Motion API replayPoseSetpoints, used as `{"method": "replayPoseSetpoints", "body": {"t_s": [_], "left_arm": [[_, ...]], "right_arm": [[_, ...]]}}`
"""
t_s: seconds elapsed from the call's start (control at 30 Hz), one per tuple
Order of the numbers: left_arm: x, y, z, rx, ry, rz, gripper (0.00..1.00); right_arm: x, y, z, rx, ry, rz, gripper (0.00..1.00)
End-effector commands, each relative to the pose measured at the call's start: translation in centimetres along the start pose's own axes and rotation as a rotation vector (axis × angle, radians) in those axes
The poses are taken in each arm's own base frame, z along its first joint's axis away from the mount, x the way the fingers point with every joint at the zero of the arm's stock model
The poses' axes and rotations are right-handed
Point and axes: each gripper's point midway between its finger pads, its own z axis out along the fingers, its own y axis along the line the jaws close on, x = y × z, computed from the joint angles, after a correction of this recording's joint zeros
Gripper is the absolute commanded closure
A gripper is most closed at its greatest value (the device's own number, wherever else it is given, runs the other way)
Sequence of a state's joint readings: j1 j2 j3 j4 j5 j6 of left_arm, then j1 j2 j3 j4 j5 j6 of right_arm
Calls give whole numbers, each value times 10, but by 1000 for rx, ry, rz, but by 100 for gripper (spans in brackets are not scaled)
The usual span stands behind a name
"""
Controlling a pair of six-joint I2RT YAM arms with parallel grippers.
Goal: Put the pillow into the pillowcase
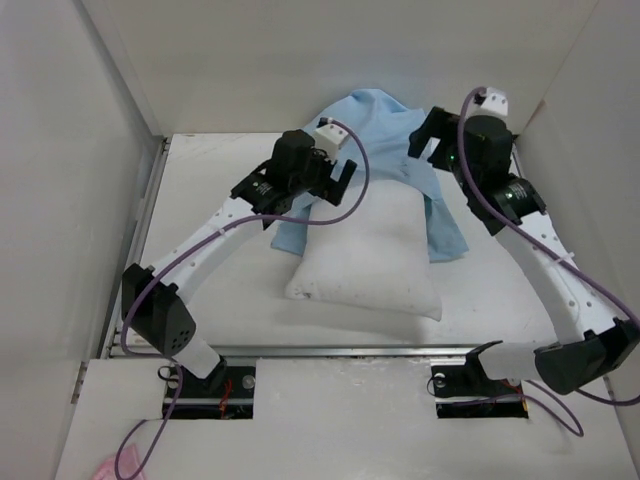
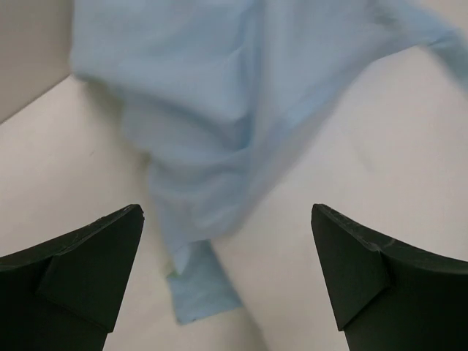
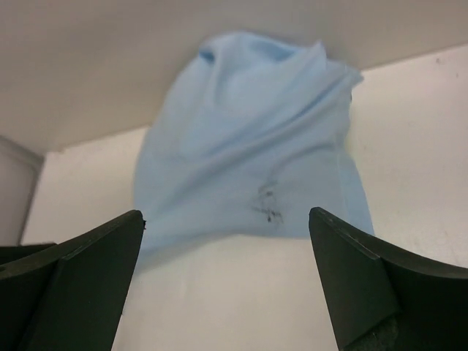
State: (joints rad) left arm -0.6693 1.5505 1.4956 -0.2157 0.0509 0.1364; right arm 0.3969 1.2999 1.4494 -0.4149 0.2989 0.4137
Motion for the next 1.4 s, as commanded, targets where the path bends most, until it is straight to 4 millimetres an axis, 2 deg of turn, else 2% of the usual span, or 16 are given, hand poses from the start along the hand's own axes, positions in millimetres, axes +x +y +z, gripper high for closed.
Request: {"method": "replayPoseSetpoints", "body": {"t_s": [0.0,0.1,0.2,0.23,0.27,0.37,0.5,0.67,0.8,0.87,0.93,0.97,1.07,1.13,1.23,1.37], "left_arm": [[20,49,-7,-211,66,73,0],[13,74,-5,-276,60,46,0],[15,73,17,-221,96,87,0],[24,70,22,-196,138,99,0],[14,70,25,-183,129,111,0],[26,60,40,-109,162,151,0],[41,44,54,-4,168,187,0],[38,37,86,52,182,168,0],[27,32,81,87,179,174,0],[34,40,72,37,185,179,0],[12,48,49,-2,115,183,0],[18,46,43,-1,119,182,0],[-8,31,12,63,11,189,0],[-10,17,-1,142,-25,220,0],[-5,11,2,169,-30,220,0],[17,16,39,170,66,203,0]], "right_arm": [[-34,10,-6,-34,-62,54,0],[-30,14,-6,-72,-34,52,0],[2,19,-12,-152,53,20,0],[28,19,-12,-184,122,2,0],[37,18,-13,-199,139,1,0],[64,12,-11,-201,197,-5,0],[91,12,-12,-218,258,-32,0],[115,18,-9,-226,279,-87,0],[137,9,3,-145,322,-135,0],[127,9,2,-125,293,-109,0],[118,1,-2,-88,253,-108,0],[105,2,-10,-92,216,-90,0],[97,-6,-22,-83,194,-83,0],[84,-10,-31,-76,160,-63,0],[84,-12,-36,-76,159,-62,0],[89,-6,-40,-120,180,-59,0]]}}
